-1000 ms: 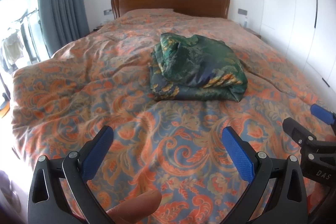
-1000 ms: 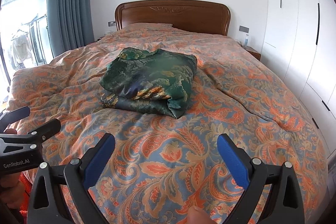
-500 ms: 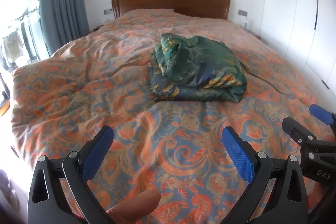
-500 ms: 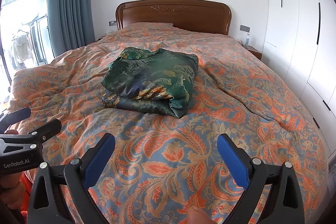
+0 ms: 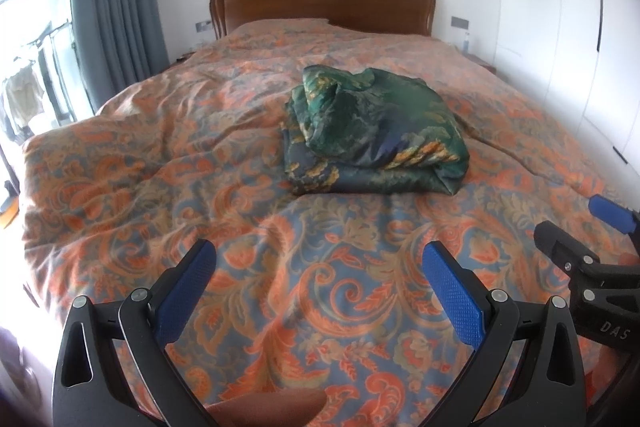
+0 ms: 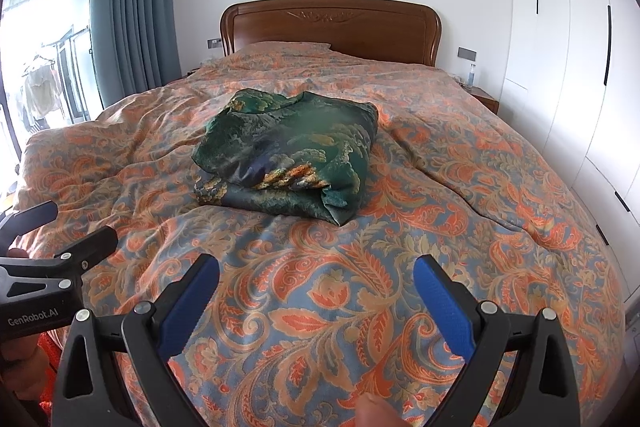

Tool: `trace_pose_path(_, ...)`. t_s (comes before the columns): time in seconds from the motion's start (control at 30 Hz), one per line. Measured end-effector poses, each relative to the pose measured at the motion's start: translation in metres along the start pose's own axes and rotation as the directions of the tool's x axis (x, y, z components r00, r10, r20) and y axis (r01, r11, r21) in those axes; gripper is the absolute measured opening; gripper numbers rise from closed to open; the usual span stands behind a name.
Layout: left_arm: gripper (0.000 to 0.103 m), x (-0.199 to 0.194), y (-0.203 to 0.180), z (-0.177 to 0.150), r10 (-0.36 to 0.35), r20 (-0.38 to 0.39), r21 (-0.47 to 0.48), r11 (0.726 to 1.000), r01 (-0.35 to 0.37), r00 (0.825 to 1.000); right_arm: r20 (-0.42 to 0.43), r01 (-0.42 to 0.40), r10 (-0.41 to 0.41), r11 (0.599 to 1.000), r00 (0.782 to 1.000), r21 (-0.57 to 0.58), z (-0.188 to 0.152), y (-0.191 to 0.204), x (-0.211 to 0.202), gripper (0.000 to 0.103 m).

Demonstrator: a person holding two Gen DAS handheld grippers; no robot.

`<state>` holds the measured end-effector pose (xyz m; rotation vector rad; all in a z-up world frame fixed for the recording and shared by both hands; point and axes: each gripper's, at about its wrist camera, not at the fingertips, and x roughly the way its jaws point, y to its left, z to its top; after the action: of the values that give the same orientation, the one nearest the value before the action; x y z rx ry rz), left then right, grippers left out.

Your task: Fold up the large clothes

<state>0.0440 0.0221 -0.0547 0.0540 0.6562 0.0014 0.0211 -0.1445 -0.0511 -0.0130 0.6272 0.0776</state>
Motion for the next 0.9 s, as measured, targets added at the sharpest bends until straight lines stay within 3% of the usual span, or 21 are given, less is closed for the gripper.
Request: trace_pose_path(0.9, 0.103, 0.0068, 0.0035, -0.0044, -0.009, -0.008, -0.007, 1.000, 0.009, 1.000, -0.021, 0.008, -0.009, 1.000, 1.000, -0.004, -0.0035, 0.0024, 0.0045, 0.100)
